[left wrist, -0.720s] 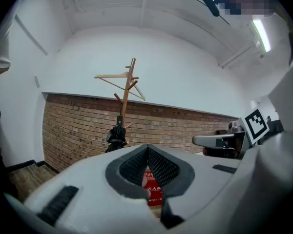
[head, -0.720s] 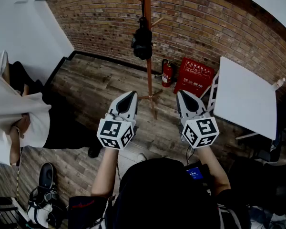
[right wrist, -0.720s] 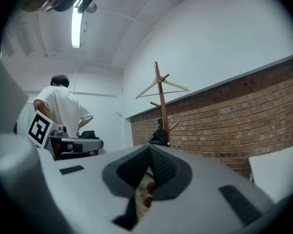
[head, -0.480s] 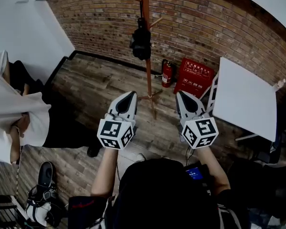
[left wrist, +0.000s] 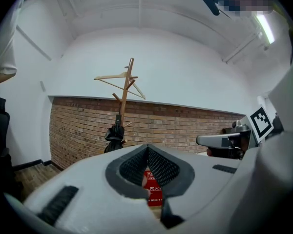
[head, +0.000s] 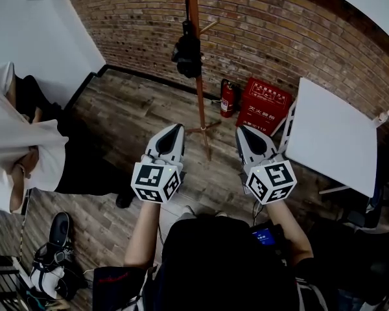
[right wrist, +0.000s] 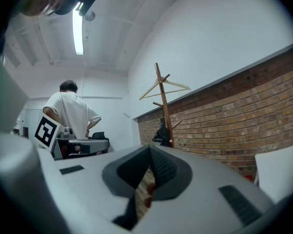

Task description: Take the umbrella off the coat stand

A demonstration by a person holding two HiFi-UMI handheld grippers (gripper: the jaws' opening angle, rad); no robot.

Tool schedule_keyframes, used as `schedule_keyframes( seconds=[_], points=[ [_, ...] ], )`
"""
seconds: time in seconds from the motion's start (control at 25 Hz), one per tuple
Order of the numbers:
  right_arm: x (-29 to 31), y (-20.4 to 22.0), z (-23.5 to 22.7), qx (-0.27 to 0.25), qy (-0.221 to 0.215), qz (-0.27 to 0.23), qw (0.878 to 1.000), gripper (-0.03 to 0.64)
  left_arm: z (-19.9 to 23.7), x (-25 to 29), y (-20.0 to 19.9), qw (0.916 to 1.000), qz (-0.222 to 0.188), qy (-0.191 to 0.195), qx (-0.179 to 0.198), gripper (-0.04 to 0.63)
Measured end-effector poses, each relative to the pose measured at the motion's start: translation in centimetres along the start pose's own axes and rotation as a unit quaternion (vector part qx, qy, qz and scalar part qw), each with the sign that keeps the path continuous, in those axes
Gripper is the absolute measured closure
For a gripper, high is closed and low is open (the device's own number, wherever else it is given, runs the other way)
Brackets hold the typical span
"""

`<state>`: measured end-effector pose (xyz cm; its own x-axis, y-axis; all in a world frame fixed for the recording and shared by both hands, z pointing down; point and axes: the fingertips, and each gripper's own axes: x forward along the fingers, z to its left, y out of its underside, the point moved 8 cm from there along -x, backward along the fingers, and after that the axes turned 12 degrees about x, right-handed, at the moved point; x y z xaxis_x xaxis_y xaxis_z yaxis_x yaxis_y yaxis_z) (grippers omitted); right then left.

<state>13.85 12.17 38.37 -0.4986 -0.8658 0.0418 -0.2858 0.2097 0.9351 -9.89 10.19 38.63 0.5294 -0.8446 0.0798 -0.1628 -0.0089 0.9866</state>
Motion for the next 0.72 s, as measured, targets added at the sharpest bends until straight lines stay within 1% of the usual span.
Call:
schedule_keyframes(
  seconds=[0.2,0.36,0.52,0.72],
  points=[
    [-0.8,-0.1,-0.9,0.005,-0.005,0.001,1.000,0.589,-1.4,0.0,-0.1,1.0000,0.004,-0.007,0.002,0.578],
    [-0.6,0.0,-1.4,0.013,-0.011,0.002,1.000,0.589,-2.1,0.0,0.3,0.9999,0.015,-0.007,0.001,0.578],
    [0.2,0.3,-1.5,0.011,-0.017,0.010,1.000,0.589,-1.9,0.4,0.6,0.9997,0.022,-0.010,0.000,0.578],
    [1.7,0.3,-2.3,0.010,-0.015,0.014,1.000,0.589,-0.9,1.8,1.1,0.9997,0.022,-0.010,-0.004,0.578]
  ],
)
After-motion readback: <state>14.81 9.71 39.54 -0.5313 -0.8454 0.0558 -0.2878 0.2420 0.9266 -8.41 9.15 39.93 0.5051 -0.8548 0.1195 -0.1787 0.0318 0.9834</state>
